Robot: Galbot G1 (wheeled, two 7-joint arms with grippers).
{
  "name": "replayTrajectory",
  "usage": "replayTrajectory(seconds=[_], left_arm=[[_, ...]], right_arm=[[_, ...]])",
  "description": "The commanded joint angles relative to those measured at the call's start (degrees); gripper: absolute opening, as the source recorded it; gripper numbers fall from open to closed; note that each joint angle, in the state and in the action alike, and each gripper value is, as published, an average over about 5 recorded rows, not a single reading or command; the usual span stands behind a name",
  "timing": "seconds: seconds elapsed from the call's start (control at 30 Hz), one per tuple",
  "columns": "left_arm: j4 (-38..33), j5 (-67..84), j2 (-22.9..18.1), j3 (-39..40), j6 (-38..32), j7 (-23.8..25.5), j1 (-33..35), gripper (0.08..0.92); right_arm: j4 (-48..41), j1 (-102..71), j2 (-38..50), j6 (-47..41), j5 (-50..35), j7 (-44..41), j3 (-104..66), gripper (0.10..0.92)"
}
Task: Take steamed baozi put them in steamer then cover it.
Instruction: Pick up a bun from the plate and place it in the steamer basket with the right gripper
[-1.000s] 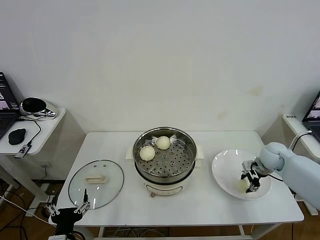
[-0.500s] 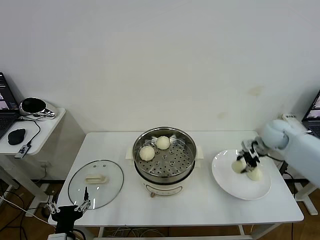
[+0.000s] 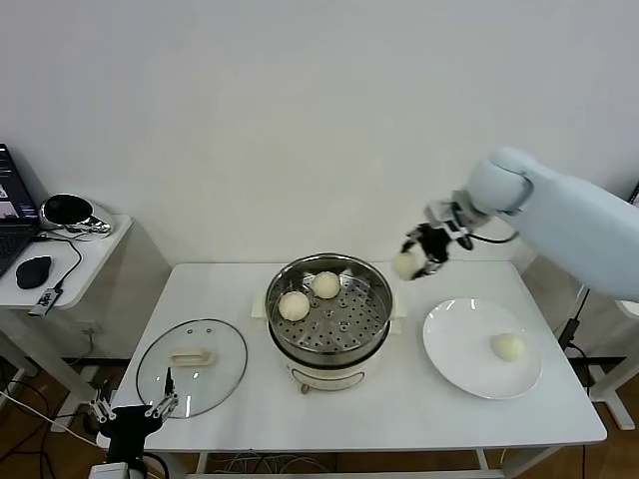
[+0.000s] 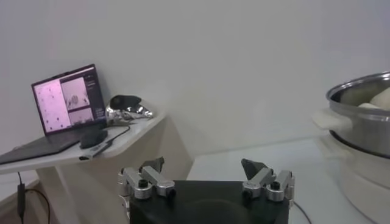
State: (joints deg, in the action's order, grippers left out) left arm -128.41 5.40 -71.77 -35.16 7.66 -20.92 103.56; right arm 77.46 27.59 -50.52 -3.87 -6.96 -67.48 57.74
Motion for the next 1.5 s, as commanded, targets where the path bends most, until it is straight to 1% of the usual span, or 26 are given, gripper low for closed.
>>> replayTrajectory(seconds=[0.03,0.3,0.57,0.9,1.17,1.27,1.43,1.5], left_arm=[[-0.54,0.05,-0.42,-0.55,-0.01,-0.05,0.17,0.823],[-1.9,0.3,-1.22,-1.08,0.02,-0.13,0.54,0.823],[-1.79,0.36,-1.68,-1.06,-0.08,-0.23,0.46,0.823],[-1.26,0.41,-1.88,-0.99,-0.22,-0.36,0.04,0.823],[-0.97,0.38,-2.05,-0.81,-0.4,-0.34,-0.14,0.823],[-0.85,0.38,-2.08,-0.78,-0.49,-0.3,-0.14,0.823],[-1.21,0.33,-2.02,-0.71,-0.39,-0.3,-0.14,0.823],[-1.37,0.34,-1.88,-0.71,-0.34,-0.27,-0.16,0.823]], right_arm=[[-0.01,4.23,-15.99,9.58,-1.85,2.01,8.35,0.571],[-4.01,1.54,-22.28,18.76,5.67,2.75,12.38,0.58],[-4.35,-0.19,-23.14,24.62,11.31,1.22,14.5,0.587],[-5.01,-1.83,-22.3,27.14,14.35,2.2,14.59,0.594],[-4.72,-1.85,-21.91,28.02,14.08,2.45,14.66,0.599],[-4.58,-1.37,-21.52,28.4,12.84,2.71,14.37,0.64],[-2.44,1.71,-19.09,27.16,8.56,1.13,13.08,0.773],[-1.16,3.51,-17.1,25.67,7.15,-0.38,12.26,0.803]])
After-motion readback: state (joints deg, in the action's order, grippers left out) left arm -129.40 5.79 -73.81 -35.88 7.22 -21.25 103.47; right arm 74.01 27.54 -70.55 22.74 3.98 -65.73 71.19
